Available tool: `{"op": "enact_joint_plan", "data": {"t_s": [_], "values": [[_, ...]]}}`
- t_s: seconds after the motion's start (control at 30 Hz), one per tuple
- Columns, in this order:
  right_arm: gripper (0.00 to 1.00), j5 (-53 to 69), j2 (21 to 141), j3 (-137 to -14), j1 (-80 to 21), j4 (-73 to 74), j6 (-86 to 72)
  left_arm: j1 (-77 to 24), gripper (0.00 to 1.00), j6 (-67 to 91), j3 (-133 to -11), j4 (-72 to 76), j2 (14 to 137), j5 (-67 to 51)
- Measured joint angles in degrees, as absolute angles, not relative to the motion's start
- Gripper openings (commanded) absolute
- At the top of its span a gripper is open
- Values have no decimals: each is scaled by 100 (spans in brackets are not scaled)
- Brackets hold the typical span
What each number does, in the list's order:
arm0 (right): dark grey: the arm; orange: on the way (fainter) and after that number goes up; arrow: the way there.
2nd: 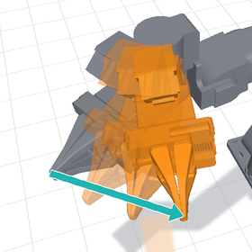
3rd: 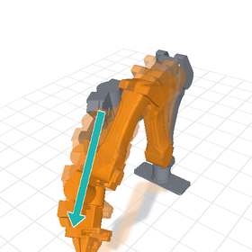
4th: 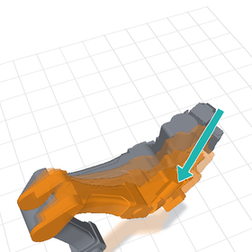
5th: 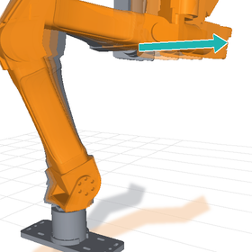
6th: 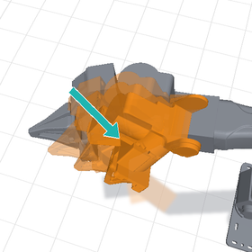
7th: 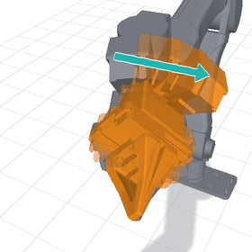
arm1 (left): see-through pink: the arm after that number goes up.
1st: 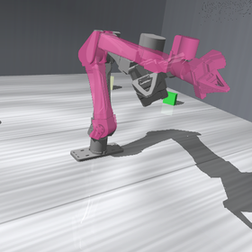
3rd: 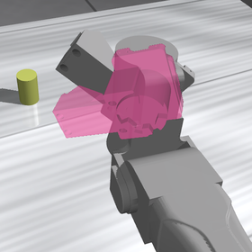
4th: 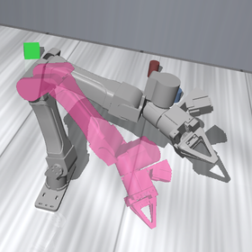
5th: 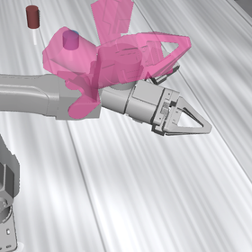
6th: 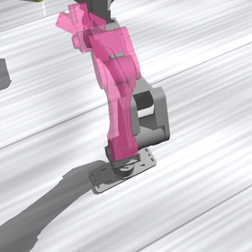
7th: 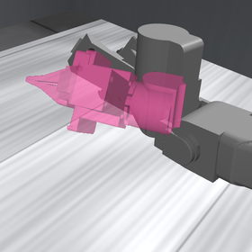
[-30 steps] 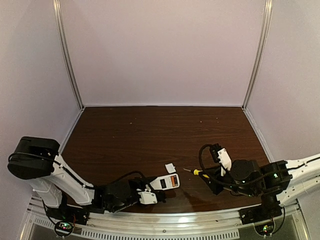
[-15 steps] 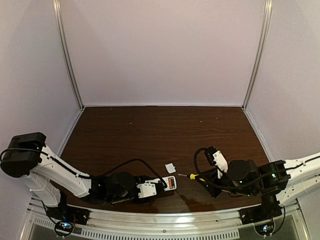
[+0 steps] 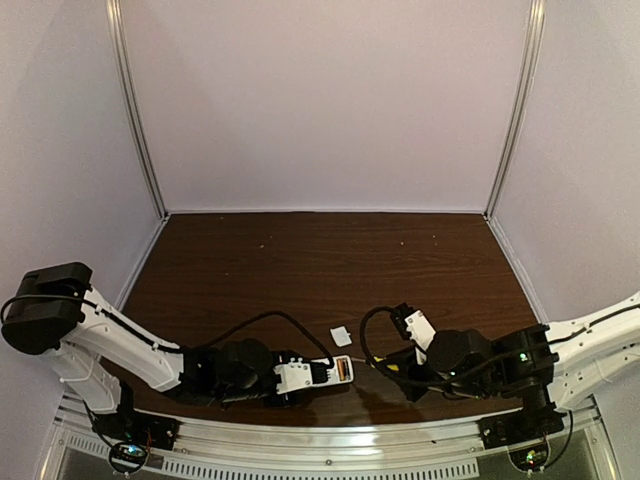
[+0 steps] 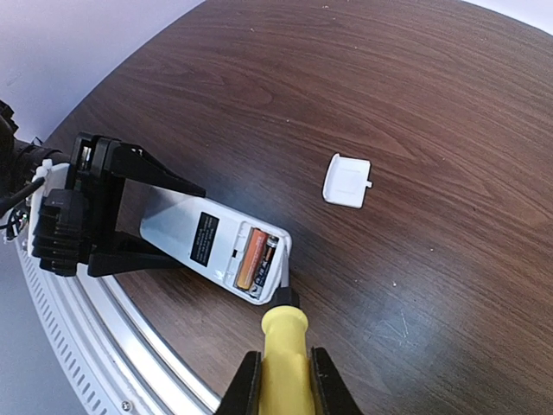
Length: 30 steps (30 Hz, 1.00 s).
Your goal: Unload the batteries from the remote control
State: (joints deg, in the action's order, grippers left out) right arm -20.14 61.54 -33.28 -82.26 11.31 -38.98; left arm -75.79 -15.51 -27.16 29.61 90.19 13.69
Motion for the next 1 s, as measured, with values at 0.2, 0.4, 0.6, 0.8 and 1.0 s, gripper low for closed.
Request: {"op": "enact_joint_plan", "data": {"t_s": [0.2,0.4,0.6,0.8,1.0], "values": [[0,-1990,6235,-3328,-8226,1039,-3951,-7579,0,-1533,-2794,2941,9142,1413],[0,-1935,6342,-3328,-8226,904,-4032,-7579,0,-1525,-2794,2943,9142,1433],[0,-1918,6569,-3328,-8228,827,-4073,-7577,0,-1503,-2797,2886,9142,1483],[0,-1922,6628,-3328,-8232,823,-4115,-7575,0,-1494,-2797,2856,9142,1529],[0,-1925,6711,-3356,-8241,816,-4156,-7572,0,-1485,-2797,2829,9142,1546]]}}
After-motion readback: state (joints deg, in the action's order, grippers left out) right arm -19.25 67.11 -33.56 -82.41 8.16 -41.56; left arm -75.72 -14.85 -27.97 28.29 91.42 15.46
